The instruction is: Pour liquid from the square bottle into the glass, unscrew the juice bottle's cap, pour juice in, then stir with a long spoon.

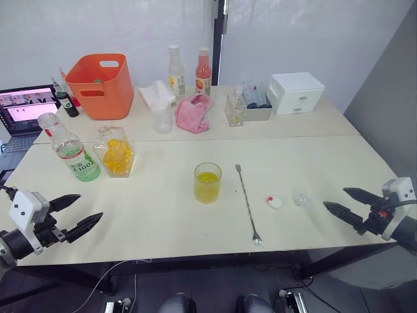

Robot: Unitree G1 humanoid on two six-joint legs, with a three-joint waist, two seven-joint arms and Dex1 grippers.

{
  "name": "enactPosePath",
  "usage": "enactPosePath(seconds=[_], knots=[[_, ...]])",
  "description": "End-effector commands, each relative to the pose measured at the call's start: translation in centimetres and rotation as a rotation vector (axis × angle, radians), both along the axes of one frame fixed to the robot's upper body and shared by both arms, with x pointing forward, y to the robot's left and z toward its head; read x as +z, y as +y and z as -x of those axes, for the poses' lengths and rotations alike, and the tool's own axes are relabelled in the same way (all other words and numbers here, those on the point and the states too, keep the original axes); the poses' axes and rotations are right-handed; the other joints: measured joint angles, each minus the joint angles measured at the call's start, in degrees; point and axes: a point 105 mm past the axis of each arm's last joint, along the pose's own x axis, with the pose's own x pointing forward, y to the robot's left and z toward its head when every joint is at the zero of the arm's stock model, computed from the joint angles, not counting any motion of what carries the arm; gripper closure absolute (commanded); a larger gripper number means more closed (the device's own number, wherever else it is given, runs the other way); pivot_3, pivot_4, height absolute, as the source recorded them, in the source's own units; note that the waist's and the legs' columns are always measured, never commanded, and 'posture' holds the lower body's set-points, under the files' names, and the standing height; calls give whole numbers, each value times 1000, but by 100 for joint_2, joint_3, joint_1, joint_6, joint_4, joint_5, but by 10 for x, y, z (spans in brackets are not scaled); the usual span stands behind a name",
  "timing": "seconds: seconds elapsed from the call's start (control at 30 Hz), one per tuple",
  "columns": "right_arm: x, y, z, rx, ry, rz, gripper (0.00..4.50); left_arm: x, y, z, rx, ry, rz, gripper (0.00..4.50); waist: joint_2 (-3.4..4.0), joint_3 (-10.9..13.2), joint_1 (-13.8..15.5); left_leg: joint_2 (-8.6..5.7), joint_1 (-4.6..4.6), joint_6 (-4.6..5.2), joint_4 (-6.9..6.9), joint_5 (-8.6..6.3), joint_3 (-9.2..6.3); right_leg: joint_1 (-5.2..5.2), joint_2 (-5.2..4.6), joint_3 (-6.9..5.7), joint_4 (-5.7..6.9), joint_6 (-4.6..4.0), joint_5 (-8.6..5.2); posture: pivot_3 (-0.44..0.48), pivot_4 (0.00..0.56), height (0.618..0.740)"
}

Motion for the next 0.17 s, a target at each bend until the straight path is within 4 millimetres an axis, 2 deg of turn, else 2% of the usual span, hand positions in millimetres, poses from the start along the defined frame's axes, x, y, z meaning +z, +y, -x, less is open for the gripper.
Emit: enactPosePath(seconds=[0.03,0.17], knots=[[14,2,-1,10,-41,20,24,6,2,0,5,-30,-27,0,0,0,0,0,0,0,0,0,0,0,0,0,0,0,0,0,150,713],[13,3,-1,11,-38,17,24,6,2,0,3,-35,-32,0,0,0,1,0,0,0,0,0,0,0,0,0,0,0,0,0,150,713]])
